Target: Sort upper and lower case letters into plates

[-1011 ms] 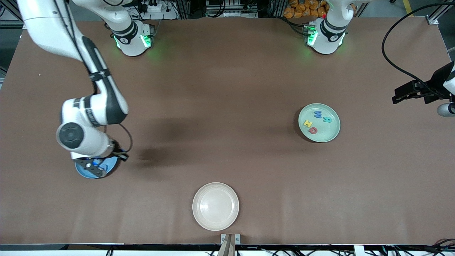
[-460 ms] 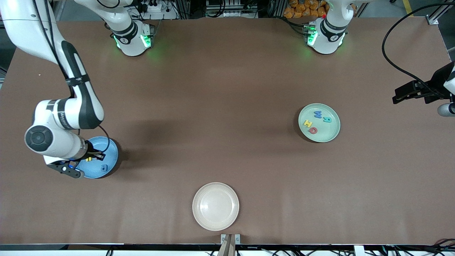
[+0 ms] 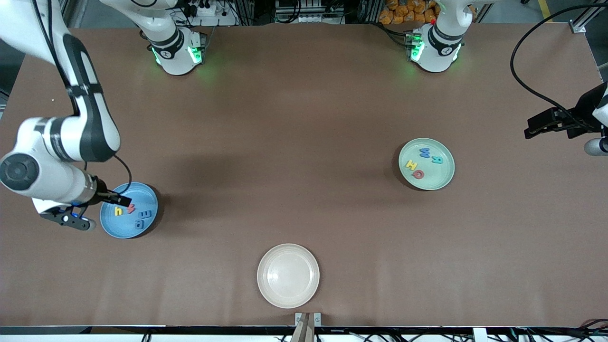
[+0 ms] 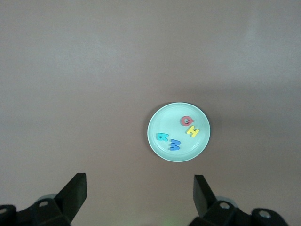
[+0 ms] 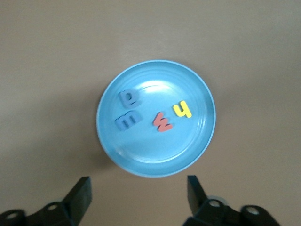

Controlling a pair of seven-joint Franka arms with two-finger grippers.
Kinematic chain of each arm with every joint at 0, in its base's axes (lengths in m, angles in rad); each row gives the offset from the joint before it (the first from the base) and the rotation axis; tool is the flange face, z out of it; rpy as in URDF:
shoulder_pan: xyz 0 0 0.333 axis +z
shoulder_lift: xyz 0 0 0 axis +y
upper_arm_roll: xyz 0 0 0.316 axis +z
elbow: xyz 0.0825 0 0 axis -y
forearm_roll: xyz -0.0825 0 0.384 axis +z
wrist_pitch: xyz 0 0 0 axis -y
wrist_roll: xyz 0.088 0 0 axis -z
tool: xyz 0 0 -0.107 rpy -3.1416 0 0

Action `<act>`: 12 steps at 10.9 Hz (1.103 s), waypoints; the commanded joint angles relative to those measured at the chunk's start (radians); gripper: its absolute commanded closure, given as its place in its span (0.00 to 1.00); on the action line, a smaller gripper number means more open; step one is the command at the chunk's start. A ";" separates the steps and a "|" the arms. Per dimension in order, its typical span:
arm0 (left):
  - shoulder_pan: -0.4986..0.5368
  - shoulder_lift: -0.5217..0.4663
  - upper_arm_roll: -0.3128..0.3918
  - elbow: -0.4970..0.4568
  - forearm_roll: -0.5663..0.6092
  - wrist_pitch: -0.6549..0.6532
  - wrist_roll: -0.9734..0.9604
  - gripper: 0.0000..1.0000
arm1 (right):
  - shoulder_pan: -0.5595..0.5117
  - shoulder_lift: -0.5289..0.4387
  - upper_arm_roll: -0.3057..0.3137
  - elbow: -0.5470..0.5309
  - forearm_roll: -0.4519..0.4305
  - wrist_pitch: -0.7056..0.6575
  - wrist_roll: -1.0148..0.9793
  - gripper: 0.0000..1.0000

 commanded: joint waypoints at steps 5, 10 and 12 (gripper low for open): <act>-0.004 -0.002 0.002 0.007 0.011 -0.014 -0.010 0.00 | 0.058 -0.341 -0.028 -0.195 0.065 -0.091 -0.193 0.00; -0.004 -0.001 0.002 0.007 0.010 -0.014 -0.010 0.00 | 0.090 -0.385 -0.038 0.070 0.065 -0.244 -0.214 0.00; -0.004 -0.002 0.002 0.007 0.010 -0.014 -0.010 0.00 | 0.089 -0.379 -0.045 0.203 0.089 -0.370 -0.277 0.00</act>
